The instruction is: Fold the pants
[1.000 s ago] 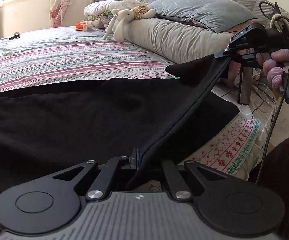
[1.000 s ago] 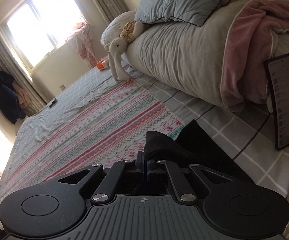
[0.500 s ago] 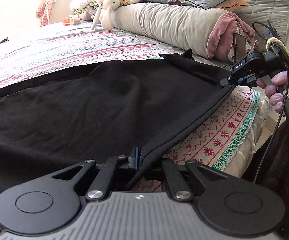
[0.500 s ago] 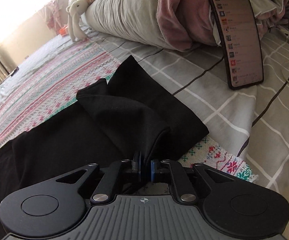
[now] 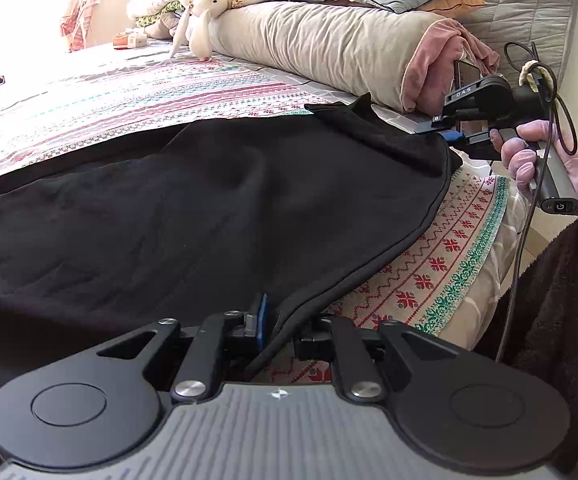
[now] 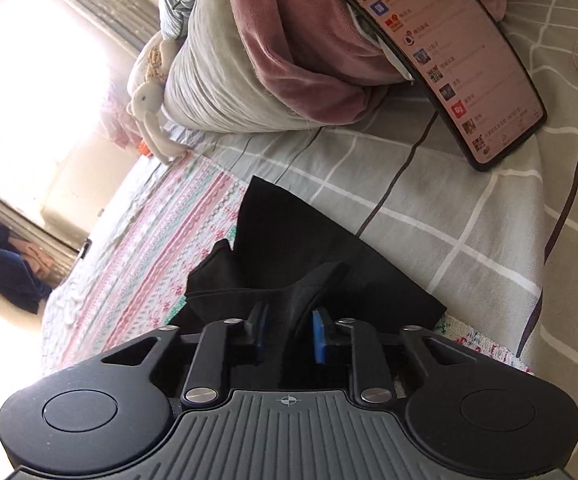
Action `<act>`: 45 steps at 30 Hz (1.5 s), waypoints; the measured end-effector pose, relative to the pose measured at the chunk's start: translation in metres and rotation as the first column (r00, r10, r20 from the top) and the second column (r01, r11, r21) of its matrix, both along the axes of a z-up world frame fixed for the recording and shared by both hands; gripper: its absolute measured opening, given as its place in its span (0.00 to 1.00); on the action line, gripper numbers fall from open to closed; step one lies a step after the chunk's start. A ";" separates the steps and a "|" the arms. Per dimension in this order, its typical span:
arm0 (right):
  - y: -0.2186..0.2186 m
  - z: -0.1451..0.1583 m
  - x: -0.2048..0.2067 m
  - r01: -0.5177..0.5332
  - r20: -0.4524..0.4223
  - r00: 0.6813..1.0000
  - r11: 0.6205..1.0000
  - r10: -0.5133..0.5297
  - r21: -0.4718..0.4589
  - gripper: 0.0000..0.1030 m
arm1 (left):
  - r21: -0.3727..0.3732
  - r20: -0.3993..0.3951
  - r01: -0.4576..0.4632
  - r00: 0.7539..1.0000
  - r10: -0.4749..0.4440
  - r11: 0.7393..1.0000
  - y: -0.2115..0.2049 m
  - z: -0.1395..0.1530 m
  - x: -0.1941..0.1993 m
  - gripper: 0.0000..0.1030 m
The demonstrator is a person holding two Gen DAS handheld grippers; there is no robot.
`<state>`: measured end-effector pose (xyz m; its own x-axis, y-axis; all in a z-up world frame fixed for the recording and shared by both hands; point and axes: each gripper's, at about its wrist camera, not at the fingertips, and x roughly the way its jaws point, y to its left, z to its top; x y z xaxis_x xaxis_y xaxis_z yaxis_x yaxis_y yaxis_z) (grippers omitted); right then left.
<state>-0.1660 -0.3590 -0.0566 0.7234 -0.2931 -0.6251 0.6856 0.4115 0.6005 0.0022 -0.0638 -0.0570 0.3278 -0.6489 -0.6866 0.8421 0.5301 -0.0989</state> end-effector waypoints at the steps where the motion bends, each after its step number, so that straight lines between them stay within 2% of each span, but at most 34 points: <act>1: 0.005 0.004 0.002 0.005 -0.047 0.999 0.999 -0.008 -0.053 0.06 | 0.001 0.002 0.002 1.000 -0.002 1.000 0.000 0.000 0.000 0.32; 4: 0.027 0.019 0.007 -0.008 -0.206 0.978 0.968 -0.045 -0.253 0.02 | 0.005 0.005 0.006 1.000 -0.006 1.000 -0.001 0.000 0.000 0.32; 6: 0.042 0.022 0.010 -0.034 -0.315 0.945 0.936 -0.084 -0.351 0.00 | 0.009 0.012 0.008 1.000 -0.008 1.000 -0.002 0.000 -0.001 0.32; 7: 0.047 0.022 0.011 -0.043 -0.359 0.928 0.927 -0.101 -0.372 0.00 | 0.012 0.016 0.010 1.000 -0.010 1.000 -0.002 0.000 -0.002 0.32; 9: 0.055 0.016 0.015 -0.057 -0.488 0.860 0.920 -0.152 -0.388 0.00 | 0.018 0.025 0.014 1.000 -0.015 1.000 -0.003 0.000 -0.004 0.32; 10: 0.057 0.012 0.015 -0.063 -0.521 0.839 0.923 -0.156 -0.379 0.00 | 0.021 0.030 0.014 0.999 -0.015 1.000 -0.004 0.000 -0.005 0.32; 12: 0.062 0.006 0.014 -0.082 -0.568 0.806 0.918 -0.167 -0.387 0.01 | 0.026 0.033 0.015 0.999 -0.016 1.000 -0.004 0.000 -0.006 0.32; 14: 0.064 0.006 0.016 -0.095 -0.589 0.790 0.916 -0.170 -0.391 0.02 | 0.027 0.032 0.014 0.999 -0.015 1.000 -0.003 0.000 -0.006 0.32; 18: 0.062 0.016 0.016 -0.092 -0.565 0.812 0.923 -0.147 -0.373 0.17 | 0.020 0.023 0.011 1.000 -0.011 1.000 0.000 0.001 -0.005 0.33; 21: 0.060 0.026 0.018 -0.081 -0.544 0.826 0.926 -0.145 -0.369 0.36 | 0.011 -0.002 0.011 1.000 -0.011 1.000 0.002 0.004 -0.003 0.47; 22: 0.061 0.028 0.019 -0.076 -0.537 0.830 0.924 -0.149 -0.375 0.42 | 0.006 -0.017 0.007 1.000 -0.007 1.000 0.004 0.006 -0.002 0.55; 23: 0.061 0.032 0.020 -0.075 -0.525 0.838 0.922 -0.148 -0.379 0.45 | 0.003 -0.024 0.002 1.000 -0.002 1.000 0.007 0.009 -0.001 0.64; 26: 0.060 0.040 0.027 -0.087 -0.499 0.858 0.922 -0.122 -0.376 0.48 | -0.018 -0.006 -0.027 1.000 0.026 0.999 0.018 0.020 0.003 0.81; 31: 0.067 0.051 0.058 -0.154 -0.434 0.900 0.912 -0.029 -0.379 0.59 | -0.014 0.060 -0.181 0.982 0.182 0.983 0.043 0.040 0.038 0.88; 35: 0.083 0.052 0.097 -0.275 -0.342 0.927 0.894 0.150 -0.353 0.59 | -0.011 0.100 -0.334 0.937 0.333 0.943 0.068 0.053 0.085 0.89; 38: 0.099 0.051 0.130 -0.392 -0.278 0.911 0.853 0.306 -0.344 0.60 | -0.016 0.133 -0.417 0.900 0.416 0.909 0.089 0.058 0.124 0.89; 40: 0.110 0.050 0.155 -0.472 -0.256 0.880 0.805 0.401 -0.359 0.62 | -0.005 0.154 -0.450 0.882 0.446 0.893 0.098 0.057 0.148 0.89; 42: 0.119 0.046 0.176 -0.536 -0.251 0.844 0.761 0.474 -0.366 0.62 | 0.015 0.179 -0.460 0.875 0.450 0.888 0.106 0.053 0.173 0.89; 45: 0.130 0.037 0.207 -0.623 -0.240 0.782 0.701 0.576 -0.349 0.62 | 0.057 0.186 -0.458 0.878 0.442 0.887 0.111 0.043 0.203 0.89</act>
<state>0.0412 -0.2294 -0.0194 0.7684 -0.0527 -0.6378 0.2603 0.9362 0.2361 0.2056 0.0468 -0.0141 0.6810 -0.3378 -0.6497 0.5101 0.8554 0.0899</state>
